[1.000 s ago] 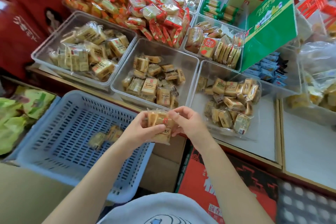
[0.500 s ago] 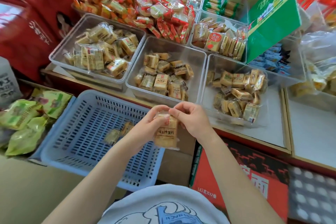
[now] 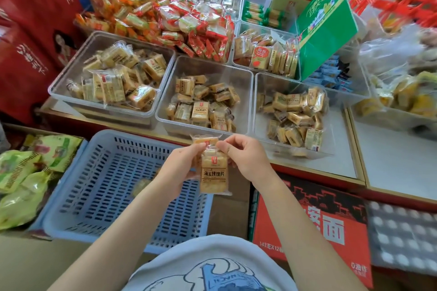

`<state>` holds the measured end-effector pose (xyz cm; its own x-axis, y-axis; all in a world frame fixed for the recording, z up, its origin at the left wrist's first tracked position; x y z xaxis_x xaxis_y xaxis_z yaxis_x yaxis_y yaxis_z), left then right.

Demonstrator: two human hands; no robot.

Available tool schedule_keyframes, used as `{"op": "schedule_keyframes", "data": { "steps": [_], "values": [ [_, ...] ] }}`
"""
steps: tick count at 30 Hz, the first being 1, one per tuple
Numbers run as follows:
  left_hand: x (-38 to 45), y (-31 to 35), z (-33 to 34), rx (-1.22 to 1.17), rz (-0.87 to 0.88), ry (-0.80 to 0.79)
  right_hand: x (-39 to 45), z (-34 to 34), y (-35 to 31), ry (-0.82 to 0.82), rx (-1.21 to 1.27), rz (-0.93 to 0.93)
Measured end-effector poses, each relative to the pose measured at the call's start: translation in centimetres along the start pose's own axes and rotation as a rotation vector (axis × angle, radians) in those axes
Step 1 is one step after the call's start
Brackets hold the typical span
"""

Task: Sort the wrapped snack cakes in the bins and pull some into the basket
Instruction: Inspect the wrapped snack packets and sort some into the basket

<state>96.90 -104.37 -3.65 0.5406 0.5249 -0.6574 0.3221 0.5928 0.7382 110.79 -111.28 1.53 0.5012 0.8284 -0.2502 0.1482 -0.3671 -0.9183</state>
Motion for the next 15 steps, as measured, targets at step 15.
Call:
{"op": "schedule_keyframes", "data": {
  "steps": [15],
  "values": [
    [-0.1, 1.7, -0.7, -0.206, 0.064, -0.053, 1.3, -0.9, -0.7, 0.128, 0.100, -0.005]
  ]
}}
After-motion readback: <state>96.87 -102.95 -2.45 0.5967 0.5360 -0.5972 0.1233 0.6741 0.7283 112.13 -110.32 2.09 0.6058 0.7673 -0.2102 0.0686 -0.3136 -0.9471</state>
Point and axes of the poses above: each hand's wrist, its own x-axis towards the middle knuckle, its own z-axis out of the palm, y = z × x, the point moved 9 cm from there along x, towards the middle knuckle, and after that the axes turned 3 degrees about -z, right-handed, at the moved point
